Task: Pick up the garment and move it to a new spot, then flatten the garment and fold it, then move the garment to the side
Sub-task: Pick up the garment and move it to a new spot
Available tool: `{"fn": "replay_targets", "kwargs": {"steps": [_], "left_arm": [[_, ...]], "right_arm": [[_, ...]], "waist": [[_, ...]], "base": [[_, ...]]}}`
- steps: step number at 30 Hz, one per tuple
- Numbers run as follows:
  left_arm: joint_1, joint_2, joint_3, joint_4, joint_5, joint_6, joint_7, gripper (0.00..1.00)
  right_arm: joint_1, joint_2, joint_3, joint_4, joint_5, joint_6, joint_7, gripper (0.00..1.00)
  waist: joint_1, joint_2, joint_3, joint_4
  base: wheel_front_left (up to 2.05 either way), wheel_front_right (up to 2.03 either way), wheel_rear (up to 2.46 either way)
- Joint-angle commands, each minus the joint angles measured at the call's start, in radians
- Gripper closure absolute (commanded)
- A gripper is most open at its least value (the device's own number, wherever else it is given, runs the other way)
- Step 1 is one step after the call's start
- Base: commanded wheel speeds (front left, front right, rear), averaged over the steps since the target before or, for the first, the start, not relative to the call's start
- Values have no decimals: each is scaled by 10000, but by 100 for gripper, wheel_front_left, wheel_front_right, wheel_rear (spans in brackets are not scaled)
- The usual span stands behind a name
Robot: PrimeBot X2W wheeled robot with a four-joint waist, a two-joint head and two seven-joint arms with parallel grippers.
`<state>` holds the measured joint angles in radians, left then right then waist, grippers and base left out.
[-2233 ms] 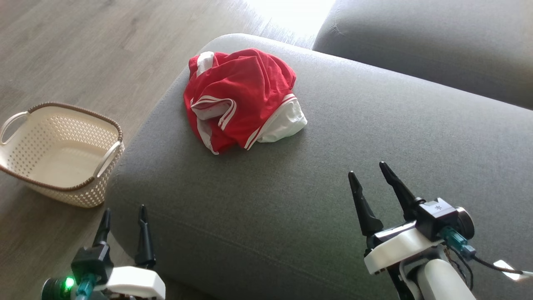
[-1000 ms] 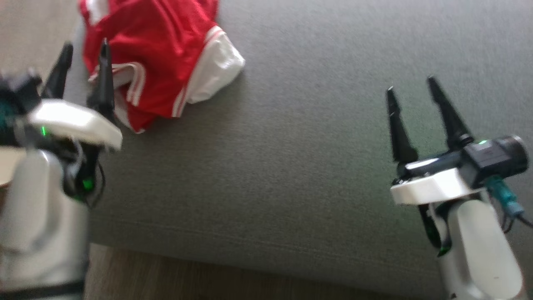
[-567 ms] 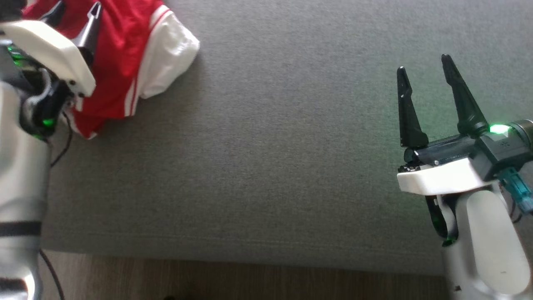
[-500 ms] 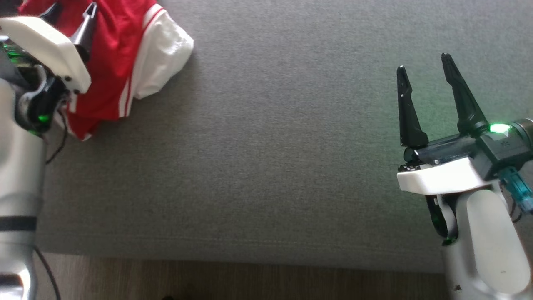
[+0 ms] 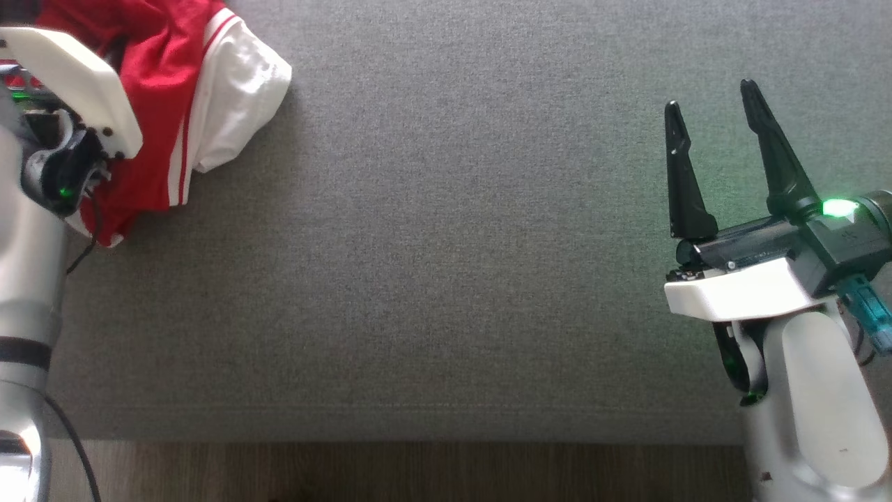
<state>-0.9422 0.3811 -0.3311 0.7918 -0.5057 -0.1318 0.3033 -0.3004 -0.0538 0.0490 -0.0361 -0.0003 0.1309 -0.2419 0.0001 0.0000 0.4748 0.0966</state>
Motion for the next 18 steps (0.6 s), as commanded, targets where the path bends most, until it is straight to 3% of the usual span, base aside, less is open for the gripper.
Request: {"fn": "replay_targets", "kwargs": {"steps": [1, 7, 18], "left_arm": [[-435, 694, 117, -186, -113, 12, -160, 100], [-573, 903, -66, -64, -270, 12, -795, 100], [-578, 1202, 402, -830, -243, 272, -3462, 100]], "right_arm": [[-167, 36, 228, -296, 17, -2, -73, 0], [-112, 36, 254, -92, 63, -2, -107, 0], [203, 36, 369, 450, 392, -2, -178, 0]], "waist": [[-1, 0, -86, 16], [-1, 0, -447, 93], [-1, 0, -1826, 149]], "base": [[0, 0, 0], [0, 0, 0], [0, 0, 0]]}}
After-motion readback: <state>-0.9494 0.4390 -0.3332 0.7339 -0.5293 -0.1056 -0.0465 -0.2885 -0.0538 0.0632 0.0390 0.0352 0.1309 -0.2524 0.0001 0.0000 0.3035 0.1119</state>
